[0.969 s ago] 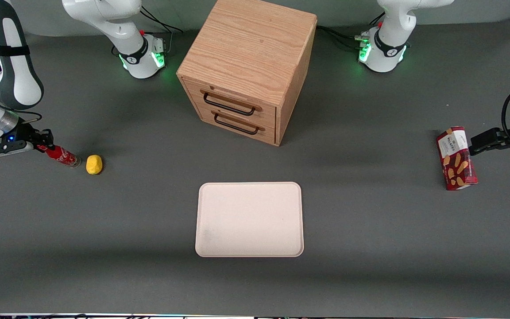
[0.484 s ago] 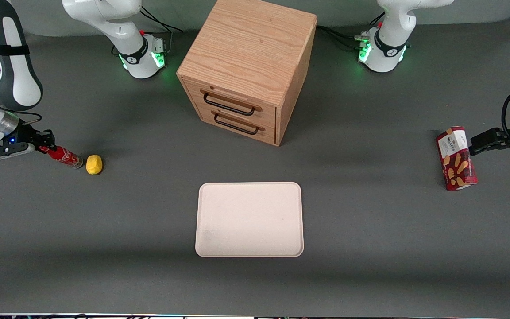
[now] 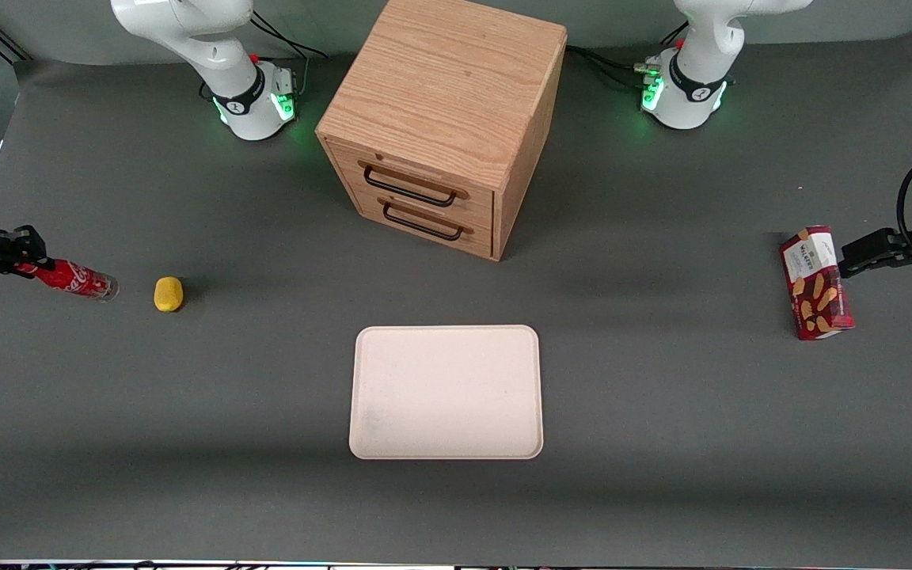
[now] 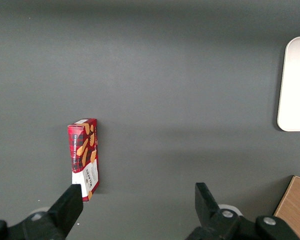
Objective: Place coke bottle on tray
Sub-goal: 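Lift the bottle and carry it toward the white tray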
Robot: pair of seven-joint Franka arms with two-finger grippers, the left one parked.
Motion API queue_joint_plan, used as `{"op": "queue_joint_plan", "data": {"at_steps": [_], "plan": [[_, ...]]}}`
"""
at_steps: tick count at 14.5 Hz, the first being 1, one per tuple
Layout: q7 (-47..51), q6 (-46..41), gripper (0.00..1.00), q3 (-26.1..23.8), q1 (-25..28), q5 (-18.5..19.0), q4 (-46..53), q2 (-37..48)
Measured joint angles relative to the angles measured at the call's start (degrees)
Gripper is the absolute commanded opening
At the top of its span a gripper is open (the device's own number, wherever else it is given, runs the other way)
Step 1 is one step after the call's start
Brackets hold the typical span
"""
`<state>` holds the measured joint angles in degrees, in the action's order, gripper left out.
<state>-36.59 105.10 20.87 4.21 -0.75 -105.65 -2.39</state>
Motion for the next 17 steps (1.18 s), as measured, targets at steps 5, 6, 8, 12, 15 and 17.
{"op": "queue_joint_plan", "data": {"at_steps": [5,6,8,12,15,17], "plan": [[9.09,-12.93,0.0,-7.63,0.19,0.05,14.77,-3.61],[10.88,-15.25,0.0,-9.27,0.24,0.17,18.25,-4.76],[14.79,-19.22,0.0,-12.8,0.26,1.0,24.91,-7.23],[25.46,-23.19,0.0,-21.97,0.24,3.45,34.61,-12.15],[35.43,-23.09,0.0,-29.56,0.32,4.35,39.36,-16.69],[41.71,-21.36,0.0,-34.29,0.33,5.58,42.13,-20.86]]}}
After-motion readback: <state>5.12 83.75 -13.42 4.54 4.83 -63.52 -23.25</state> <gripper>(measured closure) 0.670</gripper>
